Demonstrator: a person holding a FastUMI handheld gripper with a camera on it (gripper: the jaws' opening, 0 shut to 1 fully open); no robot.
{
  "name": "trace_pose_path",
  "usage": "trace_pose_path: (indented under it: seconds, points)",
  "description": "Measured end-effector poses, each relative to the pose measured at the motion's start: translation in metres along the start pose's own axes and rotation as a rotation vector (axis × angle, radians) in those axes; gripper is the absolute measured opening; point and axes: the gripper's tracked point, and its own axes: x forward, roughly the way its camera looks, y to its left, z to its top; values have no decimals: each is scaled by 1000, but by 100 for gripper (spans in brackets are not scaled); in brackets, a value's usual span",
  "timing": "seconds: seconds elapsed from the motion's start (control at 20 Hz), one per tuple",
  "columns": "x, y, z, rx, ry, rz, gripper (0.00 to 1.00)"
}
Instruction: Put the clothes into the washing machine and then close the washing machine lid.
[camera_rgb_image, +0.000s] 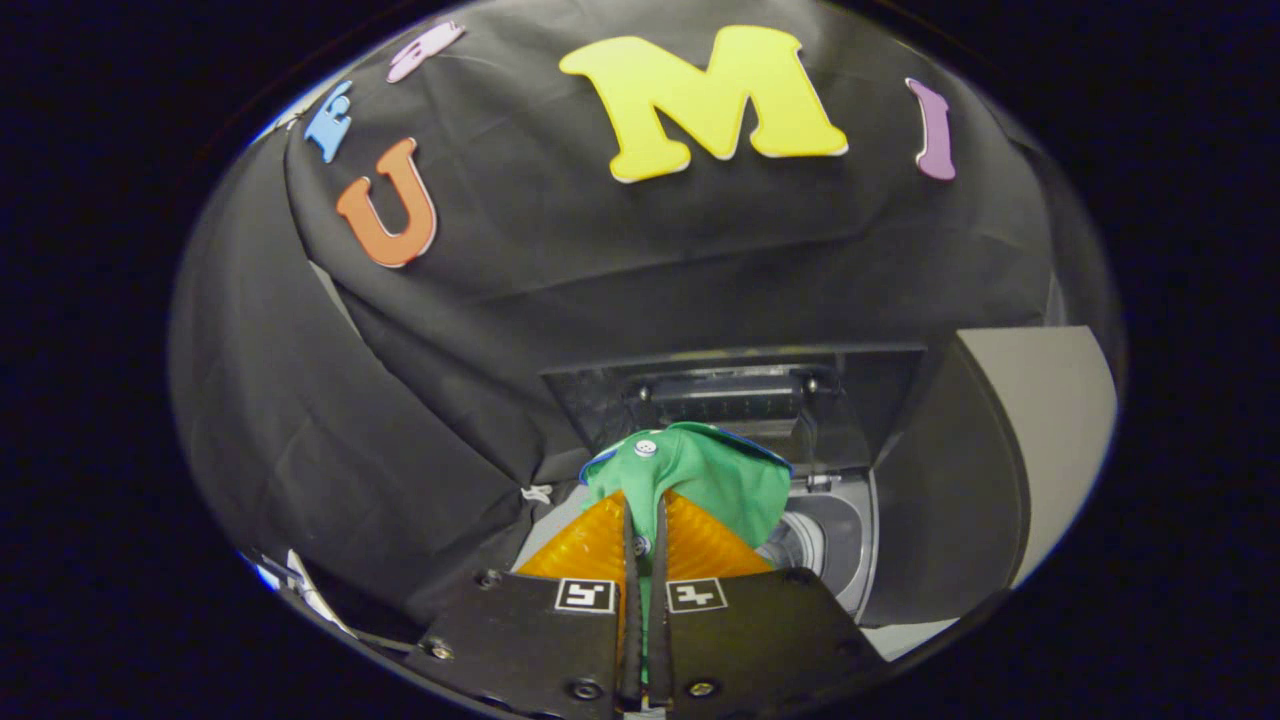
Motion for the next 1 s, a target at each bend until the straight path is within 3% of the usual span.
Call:
trace_pose_path:
  seconds: [0.55, 1.0]
  points:
    - [83, -58, -58, 45, 190, -127, 6]
    - [100, -58, -72, 53, 313, -182, 6]
